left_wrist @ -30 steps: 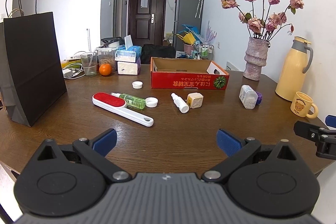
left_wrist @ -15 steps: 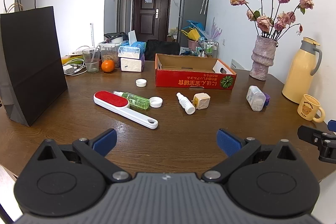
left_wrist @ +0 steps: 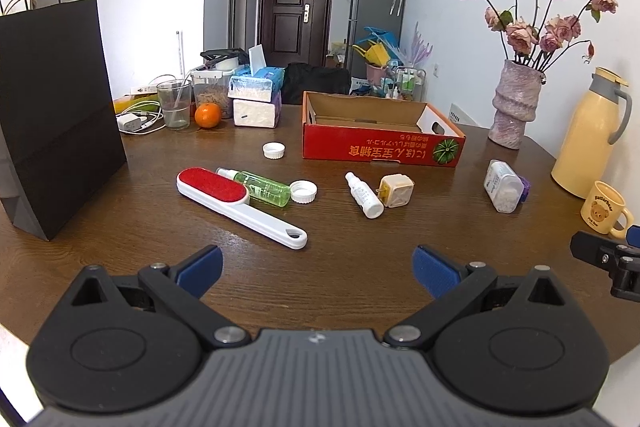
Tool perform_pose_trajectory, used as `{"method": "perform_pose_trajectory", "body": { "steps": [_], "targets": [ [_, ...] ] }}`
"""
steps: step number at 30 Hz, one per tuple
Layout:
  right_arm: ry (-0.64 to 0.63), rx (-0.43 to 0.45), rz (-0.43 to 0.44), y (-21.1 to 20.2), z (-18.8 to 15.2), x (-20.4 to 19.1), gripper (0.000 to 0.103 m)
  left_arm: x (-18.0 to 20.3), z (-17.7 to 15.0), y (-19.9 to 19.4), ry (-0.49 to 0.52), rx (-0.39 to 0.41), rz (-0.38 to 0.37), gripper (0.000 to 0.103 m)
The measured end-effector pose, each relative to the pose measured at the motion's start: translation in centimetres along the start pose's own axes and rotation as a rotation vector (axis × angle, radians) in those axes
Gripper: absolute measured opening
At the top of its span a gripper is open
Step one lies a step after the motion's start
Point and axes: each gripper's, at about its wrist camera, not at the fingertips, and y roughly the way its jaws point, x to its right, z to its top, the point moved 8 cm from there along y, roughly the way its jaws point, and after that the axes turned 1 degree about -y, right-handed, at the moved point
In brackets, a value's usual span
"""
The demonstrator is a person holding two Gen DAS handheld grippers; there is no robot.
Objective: Organize rigid objects
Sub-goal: 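Move the left tool to the red lint brush while the right tool approaches the white container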
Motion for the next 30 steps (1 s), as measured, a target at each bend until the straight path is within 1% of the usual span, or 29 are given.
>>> {"method": "perform_pose_trajectory", "body": {
  "steps": [9, 19, 30],
  "targets": [
    [-0.011, -0.021, -0.005, 2.5, 0.7, 0.1, 0.103, -0.4, 1.1, 2.4, -0.02, -0.02, 0.012, 0.103],
    [-0.007, -0.061, -0.016, 6.0, 1.2, 0.8, 0.103, -0.8, 1.8, 5.9, -0.04, -0.068, 0.033, 0.103],
    [0.008, -0.085, -0.034, 9.7, 2.3, 2.2, 0.103, -1.6, 2.7, 9.7, -0.06, -0.118, 0.064, 0.103]
  ]
}}
